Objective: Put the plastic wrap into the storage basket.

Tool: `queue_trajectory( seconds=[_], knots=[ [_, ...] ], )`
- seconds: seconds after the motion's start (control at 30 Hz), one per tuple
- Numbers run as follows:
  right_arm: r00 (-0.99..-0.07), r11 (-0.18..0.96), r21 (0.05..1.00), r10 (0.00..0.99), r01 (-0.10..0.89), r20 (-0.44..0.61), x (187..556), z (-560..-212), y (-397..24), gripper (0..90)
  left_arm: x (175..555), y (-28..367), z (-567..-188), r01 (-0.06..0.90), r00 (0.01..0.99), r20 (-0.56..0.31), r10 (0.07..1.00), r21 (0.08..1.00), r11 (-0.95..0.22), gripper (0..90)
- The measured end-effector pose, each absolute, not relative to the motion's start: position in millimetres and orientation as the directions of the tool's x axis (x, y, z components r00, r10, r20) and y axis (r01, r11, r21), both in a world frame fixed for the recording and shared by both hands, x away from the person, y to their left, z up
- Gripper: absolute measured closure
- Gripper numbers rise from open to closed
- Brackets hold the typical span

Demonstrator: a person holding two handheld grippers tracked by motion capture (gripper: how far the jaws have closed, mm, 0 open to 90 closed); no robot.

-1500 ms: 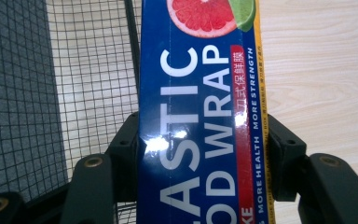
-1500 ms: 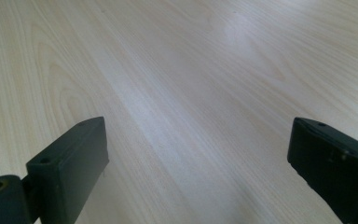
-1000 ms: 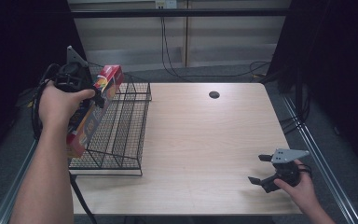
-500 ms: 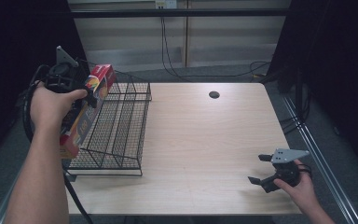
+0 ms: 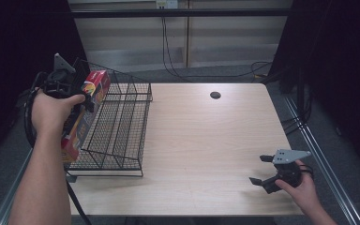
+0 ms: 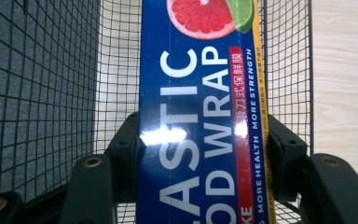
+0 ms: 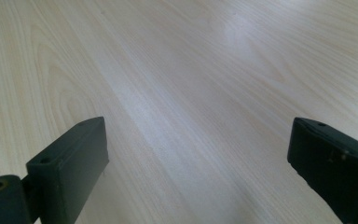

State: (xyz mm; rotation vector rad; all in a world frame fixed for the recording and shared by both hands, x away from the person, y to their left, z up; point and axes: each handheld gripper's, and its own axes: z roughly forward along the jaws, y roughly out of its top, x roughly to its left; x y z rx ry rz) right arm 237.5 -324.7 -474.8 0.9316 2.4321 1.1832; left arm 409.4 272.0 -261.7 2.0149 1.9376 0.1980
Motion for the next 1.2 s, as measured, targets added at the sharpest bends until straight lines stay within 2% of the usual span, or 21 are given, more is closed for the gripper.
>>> queue_trajectory(
  seconds=[1.2],
  knots=[
    [-0.759,0.466,0.777,0.651,0.423,0.023,237.3,-475.1,-322.7,4.8,417.0,270.9,-291.1,0.966,-0.012,-0.086,0.996,0.257,0.034,41.1]
  ],
)
